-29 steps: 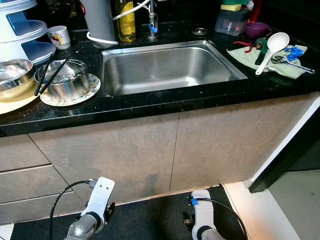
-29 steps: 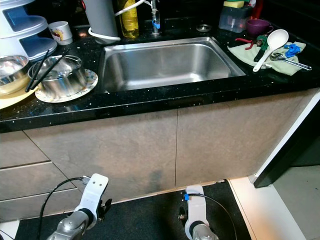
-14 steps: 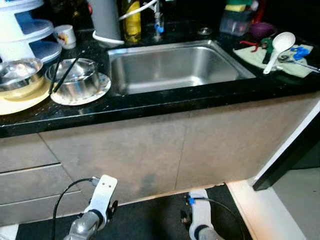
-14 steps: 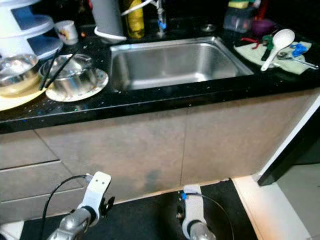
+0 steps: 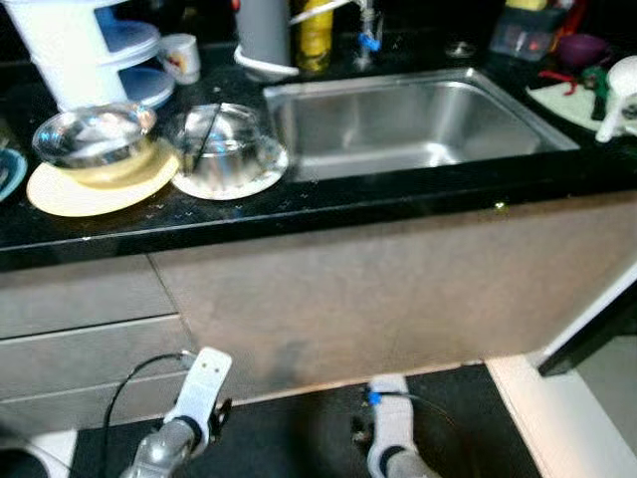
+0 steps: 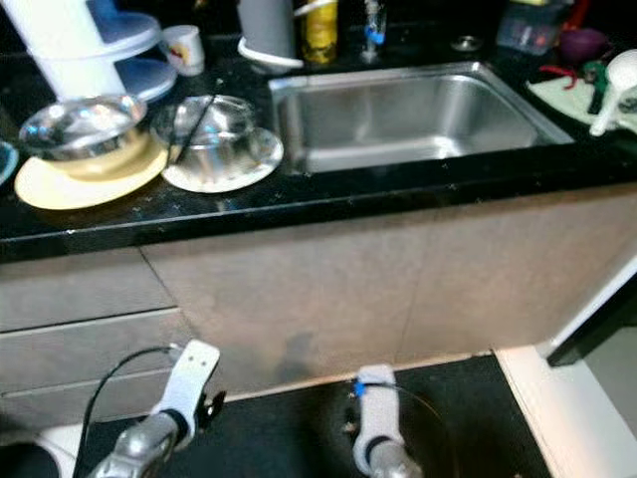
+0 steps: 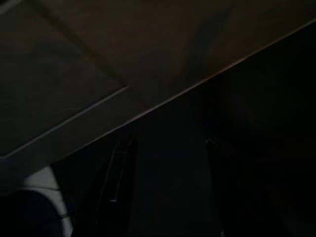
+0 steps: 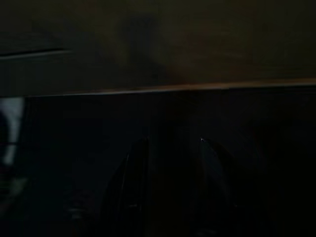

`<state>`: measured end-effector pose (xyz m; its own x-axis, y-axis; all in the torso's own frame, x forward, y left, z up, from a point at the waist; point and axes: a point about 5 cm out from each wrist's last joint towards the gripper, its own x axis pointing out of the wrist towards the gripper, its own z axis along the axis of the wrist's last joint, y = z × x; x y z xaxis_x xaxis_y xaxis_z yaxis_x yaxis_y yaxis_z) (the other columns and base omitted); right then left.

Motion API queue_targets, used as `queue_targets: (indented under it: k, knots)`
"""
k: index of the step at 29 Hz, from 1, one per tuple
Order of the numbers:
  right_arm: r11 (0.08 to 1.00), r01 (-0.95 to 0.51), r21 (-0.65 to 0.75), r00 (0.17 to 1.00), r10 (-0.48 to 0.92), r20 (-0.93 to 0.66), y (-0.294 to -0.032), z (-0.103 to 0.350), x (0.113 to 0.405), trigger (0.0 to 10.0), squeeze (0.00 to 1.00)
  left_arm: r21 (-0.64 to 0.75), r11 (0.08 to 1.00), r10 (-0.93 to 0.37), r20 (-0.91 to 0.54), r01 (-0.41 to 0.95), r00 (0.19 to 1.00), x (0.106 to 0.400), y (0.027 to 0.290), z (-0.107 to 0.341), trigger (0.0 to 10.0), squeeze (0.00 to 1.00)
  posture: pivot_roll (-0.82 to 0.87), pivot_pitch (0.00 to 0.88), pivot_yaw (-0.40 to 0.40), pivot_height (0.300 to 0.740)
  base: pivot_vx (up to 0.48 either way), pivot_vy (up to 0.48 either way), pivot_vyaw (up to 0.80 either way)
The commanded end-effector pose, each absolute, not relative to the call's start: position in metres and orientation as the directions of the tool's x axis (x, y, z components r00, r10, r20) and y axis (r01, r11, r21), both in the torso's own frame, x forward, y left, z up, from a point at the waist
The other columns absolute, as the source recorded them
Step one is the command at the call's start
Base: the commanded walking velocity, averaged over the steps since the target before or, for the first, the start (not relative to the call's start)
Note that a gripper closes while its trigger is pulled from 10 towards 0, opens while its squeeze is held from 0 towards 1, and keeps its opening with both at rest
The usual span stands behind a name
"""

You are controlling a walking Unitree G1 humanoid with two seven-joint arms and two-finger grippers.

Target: Kitchen organization

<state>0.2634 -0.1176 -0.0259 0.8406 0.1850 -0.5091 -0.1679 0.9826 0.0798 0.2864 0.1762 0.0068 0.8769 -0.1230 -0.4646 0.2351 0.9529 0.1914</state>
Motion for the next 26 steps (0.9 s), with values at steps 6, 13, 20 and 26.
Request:
queue_targets:
  k: [6, 13, 20, 26]
  knots:
    - [0.985, -0.151, 0.078, 0.830, 0.169, -0.531, -0.1218, -0.0324, 0.2565, 10.0, 0.00, 0.201, 0.949, -0.117, -0.495, 0.244, 0.861, 0.2797, 0.1821, -0.0004, 10.0, 0.00, -0.01, 0.193, 0.056, 0.740, 0.000, 0.387, 0.00]
    - [0.986, -0.151, 0.076, 0.830, 0.168, -0.531, -0.1230, -0.0328, 0.2561, 10.0, 0.00, 0.228, 0.934, -0.123, -0.519, 0.275, 0.846, 0.2792, 0.1829, -0.0018, 10.0, 0.00, -0.01, 0.187, 0.058, 0.740, 0.000, 0.099, 0.00]
    - [0.986, -0.148, 0.077, 0.832, 0.166, -0.529, -0.1228, -0.0329, 0.2559, 10.0, 0.00, 0.229, 0.937, -0.105, -0.535, 0.264, 0.839, 0.2778, 0.1860, -0.0034, 10.0, 0.00, -0.01, 0.181, 0.063, 0.740, 0.000, -0.480, 0.00]
    - [0.986, -0.148, 0.080, 0.831, 0.167, -0.531, -0.1218, -0.0340, 0.2543, 10.0, 0.00, 0.227, 0.936, -0.110, -0.536, 0.269, 0.837, 0.2776, 0.1860, -0.0036, 10.0, 0.00, 0.00, 0.174, 0.067, 0.740, 0.000, -0.480, 0.00]
